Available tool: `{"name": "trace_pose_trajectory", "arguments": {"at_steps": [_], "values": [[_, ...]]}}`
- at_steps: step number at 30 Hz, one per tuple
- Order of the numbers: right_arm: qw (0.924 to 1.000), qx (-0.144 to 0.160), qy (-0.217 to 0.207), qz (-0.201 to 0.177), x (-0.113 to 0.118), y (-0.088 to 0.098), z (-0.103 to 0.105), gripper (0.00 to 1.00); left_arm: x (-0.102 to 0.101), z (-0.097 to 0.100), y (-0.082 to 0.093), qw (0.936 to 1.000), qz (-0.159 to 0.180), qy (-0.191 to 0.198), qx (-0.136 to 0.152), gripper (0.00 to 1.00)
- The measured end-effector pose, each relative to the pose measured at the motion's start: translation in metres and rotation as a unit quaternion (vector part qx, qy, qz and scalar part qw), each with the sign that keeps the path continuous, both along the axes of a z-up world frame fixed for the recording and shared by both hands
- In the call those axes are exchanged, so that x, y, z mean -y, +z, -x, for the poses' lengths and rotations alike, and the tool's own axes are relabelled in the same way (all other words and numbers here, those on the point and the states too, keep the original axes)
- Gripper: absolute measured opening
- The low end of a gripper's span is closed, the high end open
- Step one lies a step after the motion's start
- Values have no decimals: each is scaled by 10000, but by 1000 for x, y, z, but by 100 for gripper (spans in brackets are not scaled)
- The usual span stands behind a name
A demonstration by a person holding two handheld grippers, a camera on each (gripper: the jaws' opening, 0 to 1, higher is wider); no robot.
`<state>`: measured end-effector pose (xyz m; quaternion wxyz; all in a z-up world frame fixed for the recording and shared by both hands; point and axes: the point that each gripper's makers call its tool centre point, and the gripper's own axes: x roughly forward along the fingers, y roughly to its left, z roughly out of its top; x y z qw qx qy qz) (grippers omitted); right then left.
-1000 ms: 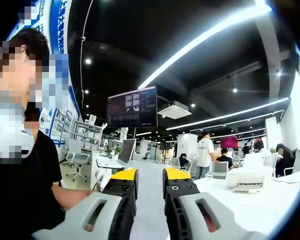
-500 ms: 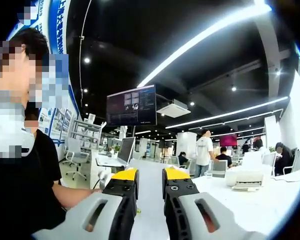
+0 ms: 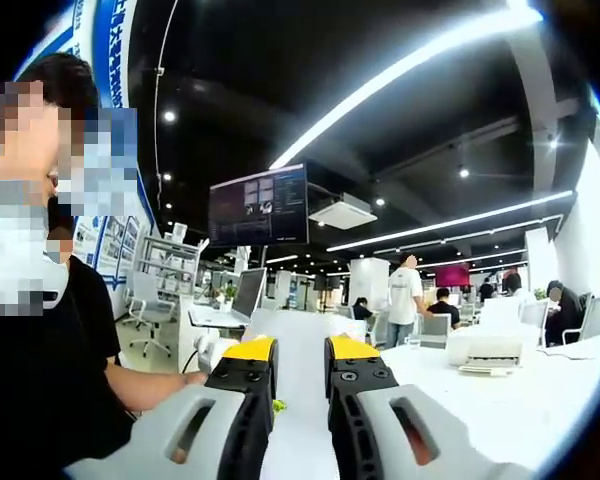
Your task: Organize the stack of printing papers by aligning and flattening the scattered papers on the table
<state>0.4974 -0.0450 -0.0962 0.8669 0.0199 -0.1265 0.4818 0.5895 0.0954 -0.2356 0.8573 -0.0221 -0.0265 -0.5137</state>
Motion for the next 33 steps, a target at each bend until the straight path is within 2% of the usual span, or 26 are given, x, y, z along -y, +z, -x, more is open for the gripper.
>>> {"name": "trace_pose_trajectory", "arguments": {"at_steps": [5, 13, 19, 33], "values": [[10000, -19, -7, -4, -1, -1, 1, 15, -3, -3, 2, 9999, 86, 53, 60, 6], [9999, -65, -112, 51, 3, -2, -1, 15, -7, -12, -5, 9998, 159, 126, 69, 6], [9996, -152, -244, 62, 14, -8, -6, 15, -16, -24, -10, 9992, 311, 248, 37, 6], [9979, -213, -602, 55, 44, -14, -9, 15, -27, -39, -24, 9977, 330, 592, 29, 6]]}}
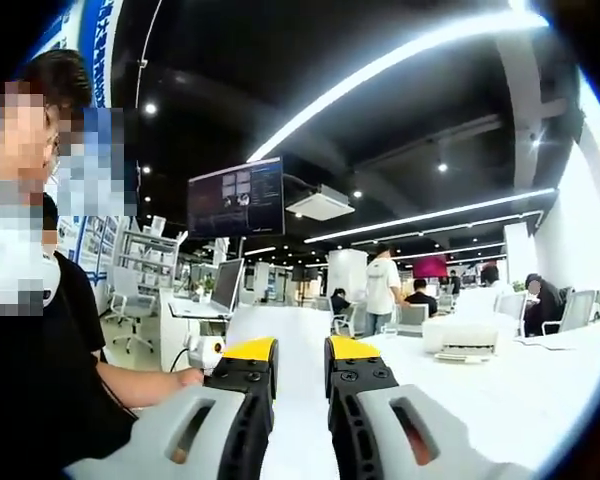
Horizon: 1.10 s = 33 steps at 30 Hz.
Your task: Organize the stack of printing papers by aligning and flattening the scattered papers on the table
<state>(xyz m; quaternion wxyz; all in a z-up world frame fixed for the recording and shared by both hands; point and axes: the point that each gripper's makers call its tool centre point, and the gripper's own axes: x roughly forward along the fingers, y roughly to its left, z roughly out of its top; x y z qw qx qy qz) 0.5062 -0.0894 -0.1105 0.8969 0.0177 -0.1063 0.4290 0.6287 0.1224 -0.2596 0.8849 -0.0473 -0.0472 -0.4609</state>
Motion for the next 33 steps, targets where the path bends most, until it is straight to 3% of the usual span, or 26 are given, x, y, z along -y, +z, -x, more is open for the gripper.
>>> {"name": "trace_pose_trajectory", "arguments": {"at_steps": [8, 14, 17, 24, 33], "values": [[9989, -142, -447, 11, 21, -10, -7, 15, -4, -2, -11, 9999, -5, -9, -137, 6], [9978, -276, -608, -57, 33, -22, -10, 15, -2, 2, -15, 9997, -216, 56, -46, 6], [9965, -366, -738, 139, 41, -33, -12, 15, -5, 2, -14, 9997, -218, 147, -3, 6], [9869, -590, -1454, 373, 81, -53, -22, 19, -9, 0, -12, 9996, -123, 236, 1, 6], [9747, -918, -1963, 541, 114, -74, -43, 28, -7, 0, -14, 9995, -203, 238, 12, 6]]}}
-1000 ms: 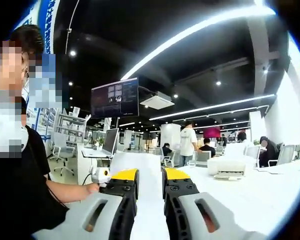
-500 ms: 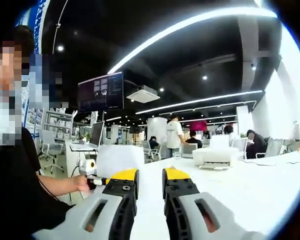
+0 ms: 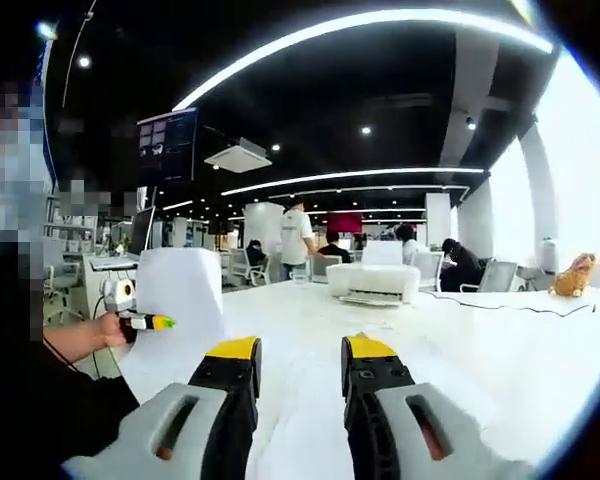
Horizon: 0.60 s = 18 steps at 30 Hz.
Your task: Organize the stack of printing papers by aligning and flattening the scattered papers on the table
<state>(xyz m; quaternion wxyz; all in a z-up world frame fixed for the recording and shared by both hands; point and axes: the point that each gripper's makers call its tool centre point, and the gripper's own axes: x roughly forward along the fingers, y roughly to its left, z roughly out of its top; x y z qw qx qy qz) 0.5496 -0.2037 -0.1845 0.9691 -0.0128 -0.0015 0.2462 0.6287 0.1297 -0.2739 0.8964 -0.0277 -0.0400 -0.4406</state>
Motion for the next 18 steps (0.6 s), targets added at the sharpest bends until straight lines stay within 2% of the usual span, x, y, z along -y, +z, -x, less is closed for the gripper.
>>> {"name": "trace_pose_trajectory", "arguments": {"at_steps": [7, 11, 16, 18], "values": [[9997, -60, -227, 107, 17, -2, -12, 31, 2, 0, 0, 10000, -17, -10, 0, 7], [9992, -146, -213, 309, 19, -5, -21, 36, 4, -1, -1, 10000, -48, -25, 3, 7], [9979, -341, -134, 534, 20, -13, -35, 43, 4, -1, 0, 10000, -21, -33, -3, 7], [9955, -552, -6, 776, 17, -22, -41, 46, 3, -2, 0, 10000, 7, -6, -21, 7]]}}
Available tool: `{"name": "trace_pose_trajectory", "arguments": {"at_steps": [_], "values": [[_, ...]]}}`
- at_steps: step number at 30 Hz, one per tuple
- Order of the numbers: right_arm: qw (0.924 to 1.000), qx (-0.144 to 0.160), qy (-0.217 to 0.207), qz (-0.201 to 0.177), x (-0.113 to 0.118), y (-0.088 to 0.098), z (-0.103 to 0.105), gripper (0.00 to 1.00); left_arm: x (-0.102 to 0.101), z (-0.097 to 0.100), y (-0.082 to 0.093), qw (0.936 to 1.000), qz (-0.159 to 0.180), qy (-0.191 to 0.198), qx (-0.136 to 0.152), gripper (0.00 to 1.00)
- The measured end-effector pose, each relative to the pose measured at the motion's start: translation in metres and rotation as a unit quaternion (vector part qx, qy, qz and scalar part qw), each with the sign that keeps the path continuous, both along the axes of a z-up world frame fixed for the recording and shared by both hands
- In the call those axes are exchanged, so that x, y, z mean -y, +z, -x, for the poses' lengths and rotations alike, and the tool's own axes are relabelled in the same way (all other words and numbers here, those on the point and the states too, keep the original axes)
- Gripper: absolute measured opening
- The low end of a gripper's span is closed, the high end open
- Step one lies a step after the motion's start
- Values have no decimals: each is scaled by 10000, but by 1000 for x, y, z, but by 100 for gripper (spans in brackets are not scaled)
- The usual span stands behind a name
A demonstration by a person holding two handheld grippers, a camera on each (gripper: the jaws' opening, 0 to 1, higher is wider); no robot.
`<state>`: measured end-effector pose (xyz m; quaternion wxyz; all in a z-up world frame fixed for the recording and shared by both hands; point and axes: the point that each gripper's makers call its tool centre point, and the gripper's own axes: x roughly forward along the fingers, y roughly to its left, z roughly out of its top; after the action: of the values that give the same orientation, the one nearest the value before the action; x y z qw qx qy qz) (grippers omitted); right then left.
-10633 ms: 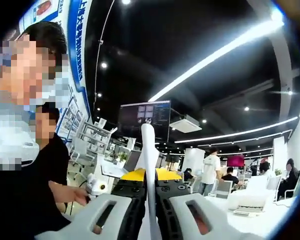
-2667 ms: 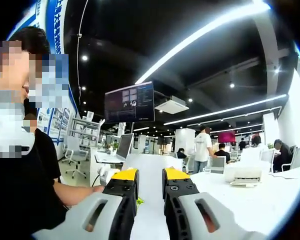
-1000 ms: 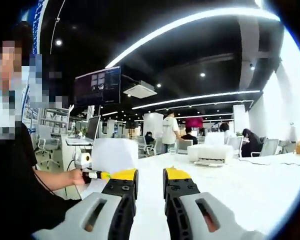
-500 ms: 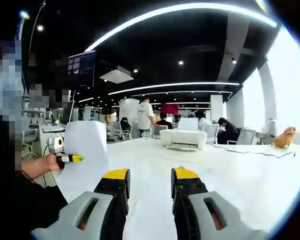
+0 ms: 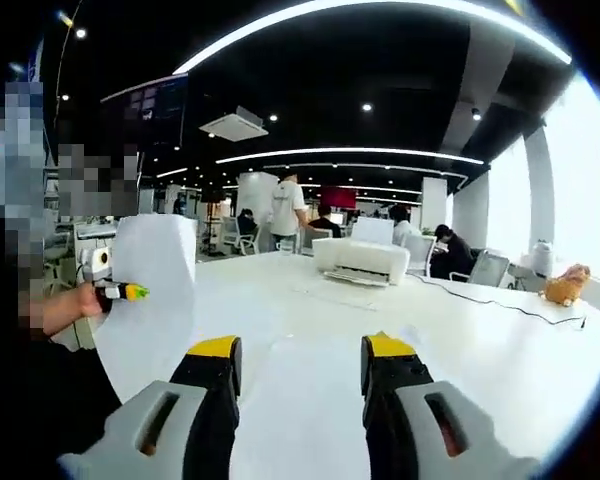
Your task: Organize the stack of printing papers by aligning and flattening the scattered papers on the table
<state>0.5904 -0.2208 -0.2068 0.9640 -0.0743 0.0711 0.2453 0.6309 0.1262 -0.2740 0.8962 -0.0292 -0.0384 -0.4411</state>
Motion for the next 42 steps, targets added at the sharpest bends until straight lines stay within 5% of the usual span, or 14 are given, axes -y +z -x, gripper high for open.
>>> {"name": "trace_pose_trajectory", "arguments": {"at_steps": [11, 16, 42], "values": [[9951, -615, 67, 769, 10, -27, -48, 63, 0, -1, -1, 10000, -23, 12, -18, 7], [9936, -582, 58, 971, 9, -25, -57, 63, -1, -1, -1, 10000, -31, 26, -33, 7], [9906, -923, 53, 1006, -1, -35, -88, 62, 0, 0, -6, 9997, -234, 18, -20, 6]]}}
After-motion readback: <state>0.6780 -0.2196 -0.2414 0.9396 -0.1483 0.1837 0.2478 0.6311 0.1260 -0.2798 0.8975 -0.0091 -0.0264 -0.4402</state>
